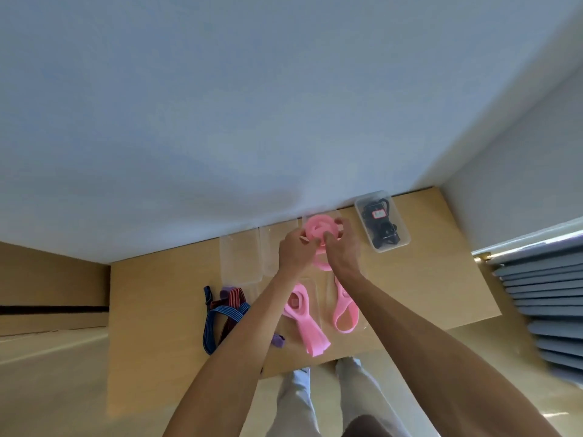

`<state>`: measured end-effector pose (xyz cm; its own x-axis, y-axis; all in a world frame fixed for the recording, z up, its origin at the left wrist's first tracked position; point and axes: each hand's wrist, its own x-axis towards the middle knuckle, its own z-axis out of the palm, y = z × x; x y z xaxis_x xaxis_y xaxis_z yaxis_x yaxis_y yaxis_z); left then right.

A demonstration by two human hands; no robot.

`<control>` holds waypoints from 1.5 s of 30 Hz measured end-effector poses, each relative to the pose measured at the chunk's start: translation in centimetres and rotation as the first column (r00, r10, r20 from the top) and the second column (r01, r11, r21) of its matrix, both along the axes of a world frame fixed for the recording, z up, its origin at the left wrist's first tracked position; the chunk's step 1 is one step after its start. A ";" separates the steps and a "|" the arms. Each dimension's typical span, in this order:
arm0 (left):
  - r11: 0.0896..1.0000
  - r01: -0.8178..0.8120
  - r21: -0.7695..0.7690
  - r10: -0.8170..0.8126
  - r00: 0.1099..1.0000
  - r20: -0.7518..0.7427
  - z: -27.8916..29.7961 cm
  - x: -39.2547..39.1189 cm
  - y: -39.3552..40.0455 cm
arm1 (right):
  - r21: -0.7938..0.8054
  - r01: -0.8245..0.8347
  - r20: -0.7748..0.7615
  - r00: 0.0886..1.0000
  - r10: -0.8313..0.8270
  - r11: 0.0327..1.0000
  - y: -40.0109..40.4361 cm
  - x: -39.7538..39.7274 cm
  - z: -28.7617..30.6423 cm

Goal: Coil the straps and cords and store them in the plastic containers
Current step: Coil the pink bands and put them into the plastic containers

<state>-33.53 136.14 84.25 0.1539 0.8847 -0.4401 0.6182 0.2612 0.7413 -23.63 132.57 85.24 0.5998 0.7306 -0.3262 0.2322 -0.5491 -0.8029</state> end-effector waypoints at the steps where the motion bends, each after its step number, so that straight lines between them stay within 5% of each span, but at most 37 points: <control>1: 1.000 0.012 0.013 -0.012 1.000 -0.016 -0.5 0.6 0.7 | -0.007 0.006 0.007 1.000 -0.006 1.000 0.8 0.5 -0.5; 6: 0.999 0.004 0.052 0.001 0.996 -0.089 -4.3 2.4 2.9 | -0.092 -0.020 0.075 0.997 0.027 0.996 3.3 2.1 -4.3; 11: 0.992 0.086 0.089 -0.072 0.985 -0.154 -6.8 2.6 3.1 | -0.241 -0.185 0.169 0.959 0.229 0.953 3.4 3.3 -7.4; 15: 0.948 0.200 0.247 -0.150 0.967 -0.204 -6.2 2.8 2.4 | -0.177 -0.256 0.293 0.908 0.299 0.950 2.5 4.1 -7.3; 19: 0.735 0.462 0.497 -0.274 0.872 -0.405 -5.5 2.3 1.9 | -0.118 -0.438 0.489 0.755 0.436 0.891 1.5 4.8 -6.7; 22: 0.632 0.614 0.473 -0.384 0.778 -0.497 -6.4 1.9 2.2 | -0.191 -0.606 0.579 0.566 0.587 0.772 0.8 5.4 -7.4; 27: 0.645 0.691 0.326 -0.481 0.699 -0.529 -8.1 2.0 2.5 | -0.315 -0.663 0.623 0.395 0.675 0.679 0.5 5.3 -9.0; 32: 0.613 0.722 0.320 -0.477 0.662 -0.578 -9.9 1.9 3.0 | -0.614 -0.581 0.458 0.289 0.841 0.534 1.2 5.9 -10.6; 37: 0.647 0.708 0.282 -0.460 0.658 -0.596 -11.3 1.6 2.2 | -0.652 -0.567 0.467 0.224 0.856 0.504 1.5 5.5 -11.8; 41: 0.671 0.717 0.189 -0.496 0.623 -0.605 -10.4 2.0 2.3 | -0.622 -0.581 0.454 0.278 0.846 0.525 1.2 5.0 -10.9; 43: 0.681 0.683 0.265 -0.463 0.682 -0.567 -9.1 1.7 2.1 | -0.479 -0.609 0.488 0.414 0.769 0.632 0.9 4.7 -9.4; 45: 0.687 0.607 0.400 -0.371 0.766 -0.526 -7.4 1.2 1.3 | -0.237 -0.548 0.497 0.641 0.585 0.802 0.2 4.7 -7.7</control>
<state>-32.31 137.45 76.80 0.5614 0.8256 -0.0576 0.7896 -0.5135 0.3359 -18.98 132.74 77.51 0.1595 0.9761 -0.1476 0.8812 -0.2082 -0.4244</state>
